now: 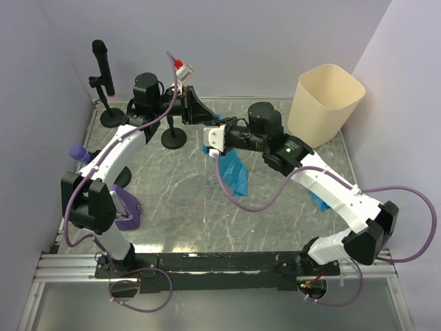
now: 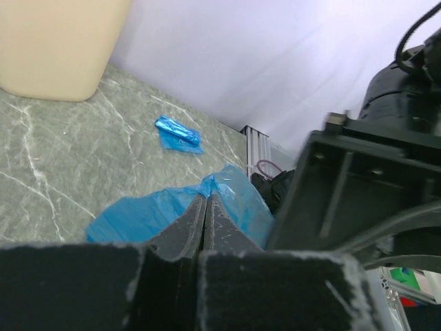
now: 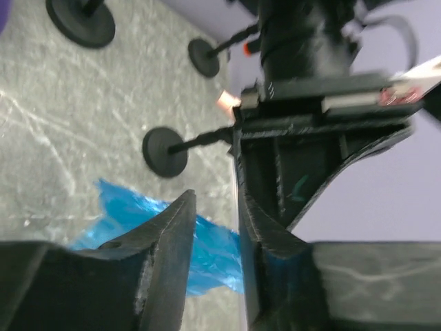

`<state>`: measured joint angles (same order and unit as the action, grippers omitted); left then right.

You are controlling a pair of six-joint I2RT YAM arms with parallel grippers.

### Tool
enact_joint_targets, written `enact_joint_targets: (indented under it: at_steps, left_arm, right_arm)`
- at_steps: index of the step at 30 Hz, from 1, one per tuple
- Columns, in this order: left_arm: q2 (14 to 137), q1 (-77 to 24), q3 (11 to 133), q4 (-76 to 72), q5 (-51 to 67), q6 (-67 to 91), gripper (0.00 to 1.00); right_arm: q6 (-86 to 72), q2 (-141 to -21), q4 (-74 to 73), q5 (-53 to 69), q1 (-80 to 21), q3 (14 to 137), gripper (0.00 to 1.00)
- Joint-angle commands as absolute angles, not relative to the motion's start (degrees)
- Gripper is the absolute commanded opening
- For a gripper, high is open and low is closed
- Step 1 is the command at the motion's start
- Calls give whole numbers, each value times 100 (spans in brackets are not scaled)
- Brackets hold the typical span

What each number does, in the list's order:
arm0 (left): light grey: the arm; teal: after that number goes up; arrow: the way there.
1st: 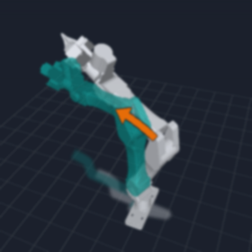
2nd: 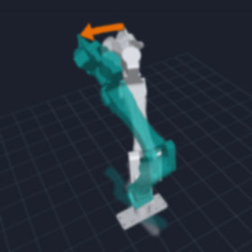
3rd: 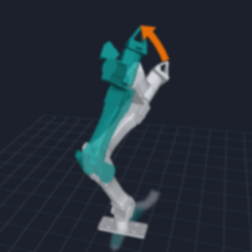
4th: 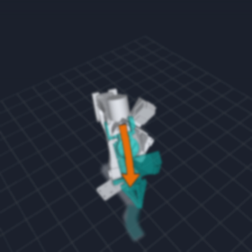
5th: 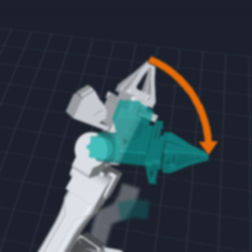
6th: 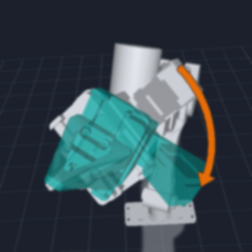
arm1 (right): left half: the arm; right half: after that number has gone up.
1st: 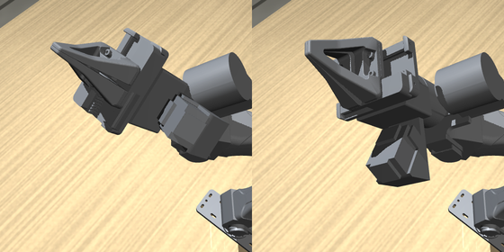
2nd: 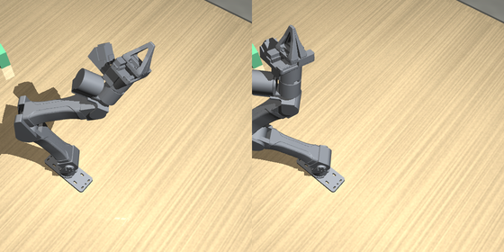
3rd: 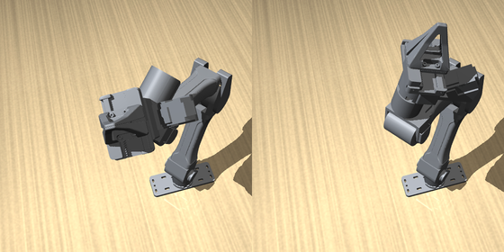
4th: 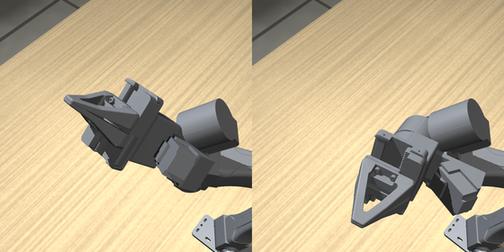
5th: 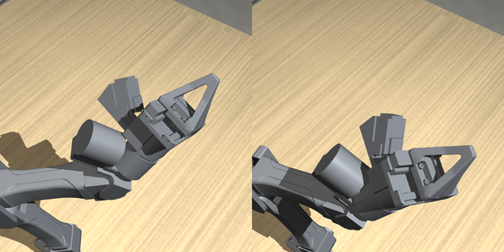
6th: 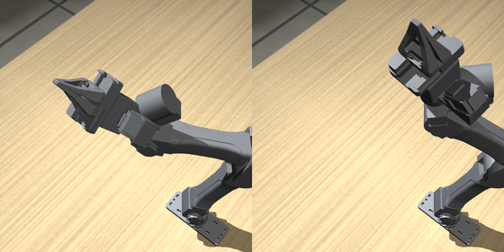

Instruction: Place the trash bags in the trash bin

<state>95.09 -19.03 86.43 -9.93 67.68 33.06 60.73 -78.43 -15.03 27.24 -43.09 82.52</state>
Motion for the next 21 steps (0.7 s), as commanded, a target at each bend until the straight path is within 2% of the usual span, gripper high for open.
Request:
enact_joint_targets:
  at_steps: [1, 6, 9, 15, 21]
  left_arm:
    - [9237, -1934, 8640, -993, 6847, 3190, 1]
    - [9272, -1934, 8640, -1151, 6864, 3304, 1]
    - [9281, -1942, 8640, -1178, 6891, 3340, 1]
    - [9255, -1977, 8648, -1143, 6899, 3305, 1]
    - [9246, -1978, 8666, -1055, 6891, 3234, 1]
  right_arm:
    - [6038, -7639, -1406, 2558, -4193, 8350, 34]
    - [6161, -7234, -1476, 2426, -4105, 7832, 33]
    - [6284, -7146, -1477, 2408, -4096, 7708, 36]
    - [6460, -7408, -1318, 2355, -4104, 7857, 41]
    - [6811, -7567, -1424, 2373, -4122, 7963, 40]
